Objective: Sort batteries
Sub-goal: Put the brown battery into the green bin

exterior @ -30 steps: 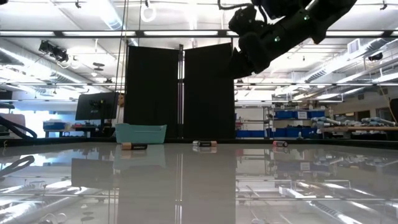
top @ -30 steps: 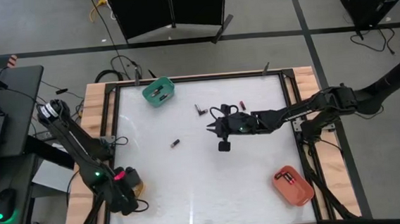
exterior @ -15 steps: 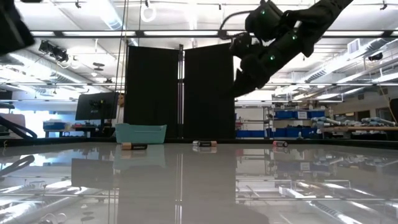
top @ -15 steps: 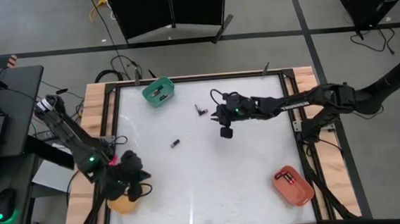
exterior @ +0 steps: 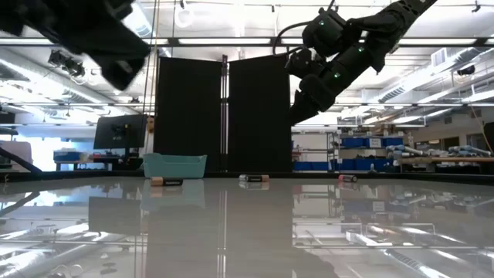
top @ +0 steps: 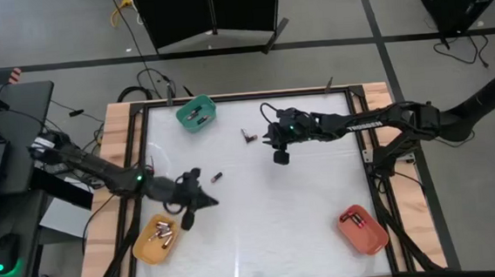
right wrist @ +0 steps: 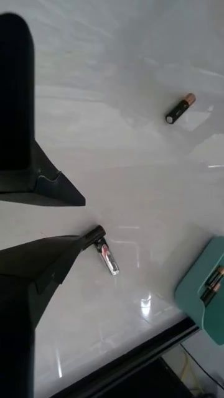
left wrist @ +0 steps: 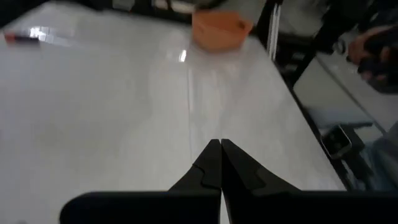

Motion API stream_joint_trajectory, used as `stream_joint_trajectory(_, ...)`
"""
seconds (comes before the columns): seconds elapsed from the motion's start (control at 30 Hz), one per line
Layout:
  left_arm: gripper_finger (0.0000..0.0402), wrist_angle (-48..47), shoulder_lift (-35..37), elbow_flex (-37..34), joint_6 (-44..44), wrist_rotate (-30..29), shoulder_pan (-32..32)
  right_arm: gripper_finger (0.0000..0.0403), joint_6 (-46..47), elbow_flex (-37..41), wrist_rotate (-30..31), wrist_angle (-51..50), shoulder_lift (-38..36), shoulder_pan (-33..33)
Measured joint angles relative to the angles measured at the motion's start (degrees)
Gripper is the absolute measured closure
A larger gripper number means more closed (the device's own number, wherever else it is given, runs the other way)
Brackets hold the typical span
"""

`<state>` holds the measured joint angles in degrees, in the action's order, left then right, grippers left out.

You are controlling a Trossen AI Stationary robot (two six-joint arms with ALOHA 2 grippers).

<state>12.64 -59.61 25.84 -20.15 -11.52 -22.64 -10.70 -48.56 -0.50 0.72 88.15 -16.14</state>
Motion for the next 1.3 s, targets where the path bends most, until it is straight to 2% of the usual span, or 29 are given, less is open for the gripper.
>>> stream_joint_trajectory(0.1, 0.0397, 8.6, 0.0, -3.4, 4.4, 5.8, 6.1, 0.0306, 0.0, -3.5, -0.5, -4.4, 1.3, -0.7)
stream_joint_trajectory(0.2, 0.0397, 14.6, 0.0, -6.2, 8.1, 8.8, 11.4, 0.0306, -1.5, -8.3, -1.0, -8.1, 4.6, -1.1)
stream_joint_trajectory(0.4, 0.0397, 21.2, -1.9, -7.3, 14.2, 13.7, 18.5, 0.03, -7.2, -21.0, -2.2, -25.2, 15.1, -2.4)
stream_joint_trajectory(0.53, 0.0396, 22.2, -3.8, -7.3, 16.0, 16.7, 20.2, 0.0283, -11.3, -27.9, -1.5, -32.4, 21.8, -3.6)
stream_joint_trajectory(0.67, 0.0394, 22.4, -5.6, -7.2, 16.6, 16.8, 20.4, 0.0254, -13.9, -32.6, 0.4, -35.2, 26.4, -4.9)
stream_joint_trajectory(0.87, 0.0393, 22.4, -6.9, -7.2, 16.7, 16.8, 20.4, 0.0218, -16.7, -35.5, 0.8, -34.9, 30.0, -6.6)
stream_joint_trajectory(1.03, 0.0392, 23.7, -7.6, -7.2, 16.7, 16.8, 20.4, 0.0217, -17.4, -35.6, -1.7, -34.9, 31.5, -7.6)
stream_joint_trajectory(1.3, 0.0392, 23.9, -7.9, -7.2, 16.7, 16.8, 20.4, 0.0236, -17.5, -35.6, -4.1, -32.8, 31.9, -7.8)
